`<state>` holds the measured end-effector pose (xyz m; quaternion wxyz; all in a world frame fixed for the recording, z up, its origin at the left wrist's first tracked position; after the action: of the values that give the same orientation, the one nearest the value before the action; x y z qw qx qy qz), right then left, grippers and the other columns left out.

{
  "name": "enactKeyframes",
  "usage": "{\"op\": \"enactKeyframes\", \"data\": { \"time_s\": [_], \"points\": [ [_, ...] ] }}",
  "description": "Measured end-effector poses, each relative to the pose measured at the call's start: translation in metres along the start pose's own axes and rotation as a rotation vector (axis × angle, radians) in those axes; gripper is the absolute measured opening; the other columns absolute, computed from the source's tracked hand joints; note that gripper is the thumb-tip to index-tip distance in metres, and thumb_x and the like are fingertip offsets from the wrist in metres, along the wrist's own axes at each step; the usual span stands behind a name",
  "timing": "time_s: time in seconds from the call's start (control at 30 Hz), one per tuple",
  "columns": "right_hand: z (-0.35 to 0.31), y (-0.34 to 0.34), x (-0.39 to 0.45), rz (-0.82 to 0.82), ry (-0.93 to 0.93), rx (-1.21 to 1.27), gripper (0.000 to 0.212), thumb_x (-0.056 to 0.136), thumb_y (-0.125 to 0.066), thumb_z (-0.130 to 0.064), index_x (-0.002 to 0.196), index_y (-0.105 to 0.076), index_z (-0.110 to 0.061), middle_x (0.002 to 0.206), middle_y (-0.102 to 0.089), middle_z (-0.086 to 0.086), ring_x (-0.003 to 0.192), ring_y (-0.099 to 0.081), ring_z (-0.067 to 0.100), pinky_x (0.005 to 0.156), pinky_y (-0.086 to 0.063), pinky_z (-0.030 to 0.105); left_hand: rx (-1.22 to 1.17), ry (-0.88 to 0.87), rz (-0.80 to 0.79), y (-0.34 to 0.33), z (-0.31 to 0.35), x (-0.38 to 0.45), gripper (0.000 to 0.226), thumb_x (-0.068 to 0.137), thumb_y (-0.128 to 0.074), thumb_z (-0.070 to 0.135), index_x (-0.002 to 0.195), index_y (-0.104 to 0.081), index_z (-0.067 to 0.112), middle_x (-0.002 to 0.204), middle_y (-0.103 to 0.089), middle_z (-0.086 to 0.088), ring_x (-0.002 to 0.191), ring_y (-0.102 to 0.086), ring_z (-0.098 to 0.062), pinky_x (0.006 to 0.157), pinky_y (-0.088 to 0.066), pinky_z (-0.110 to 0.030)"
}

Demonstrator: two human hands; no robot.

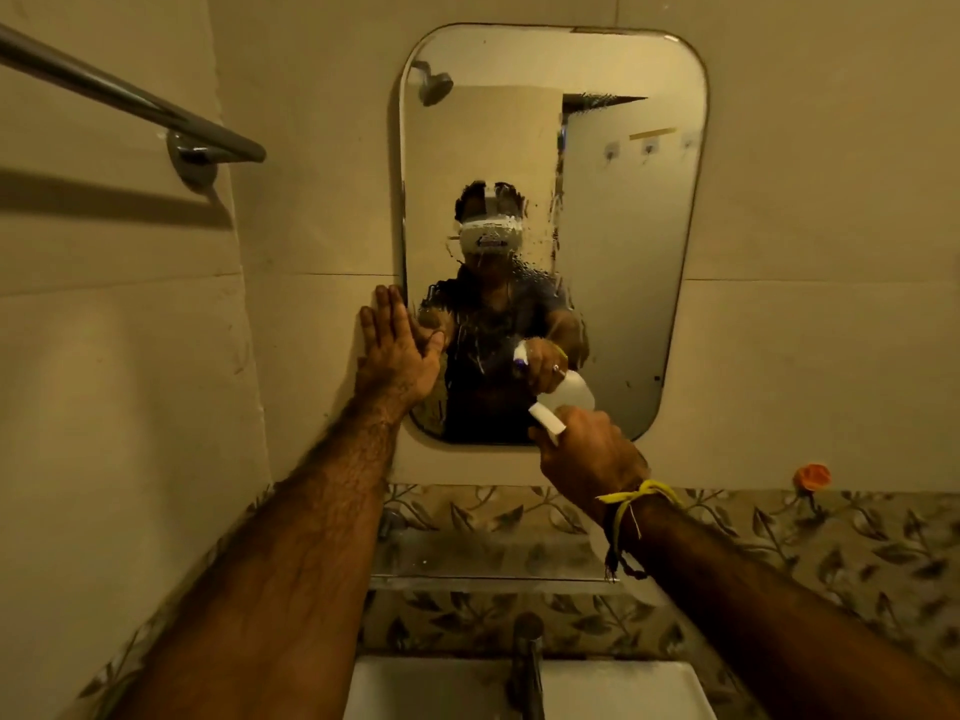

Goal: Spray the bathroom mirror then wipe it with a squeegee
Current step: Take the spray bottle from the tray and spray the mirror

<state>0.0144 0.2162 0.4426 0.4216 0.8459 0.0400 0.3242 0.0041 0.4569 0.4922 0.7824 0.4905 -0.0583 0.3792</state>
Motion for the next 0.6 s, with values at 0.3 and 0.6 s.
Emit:
{"op": "enactKeyframes", "data": {
  "time_s": [0.3,0.6],
  "points": [
    [0.008,0.076,0.024,0.395,0.048,0.221,0.022,0.092,-0.059,-0.039,0.099,-0.067,-0.020,0.072,-0.059,-0.008,0.063,-0.062,0.014,0.048,-0.049,0.020,-0.168,0.172,0.056,-0.010,0.021,0.007,0.091,0.098,-0.041,0.062,0.158,0.014,0.024,0.166,0.021,-0.007,0.152,0.020,-0.030,0.114,-0.019,-0.067],
    [0.050,0.089,0.018,0.423,-0.279,0.330,0.033,0.088,-0.063,-0.047,0.104,-0.067,-0.018,0.081,-0.068,0.003,0.064,-0.068,0.025,0.060,-0.062,0.042,-0.097,0.030,0.131,-0.017,0.013,0.006,0.102,0.095,-0.052,0.058,0.157,0.019,0.020,0.166,0.020,-0.008,0.151,0.012,-0.046,0.111,-0.020,-0.072]
  ]
}}
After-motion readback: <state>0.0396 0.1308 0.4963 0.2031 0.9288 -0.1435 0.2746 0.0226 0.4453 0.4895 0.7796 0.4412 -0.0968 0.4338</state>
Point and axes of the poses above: each hand's wrist, its own x-axis towards the middle knuckle, its own y-axis out of the back of the hand, z = x × y, the point moved 2 cm from there along x, towards the middle knuckle
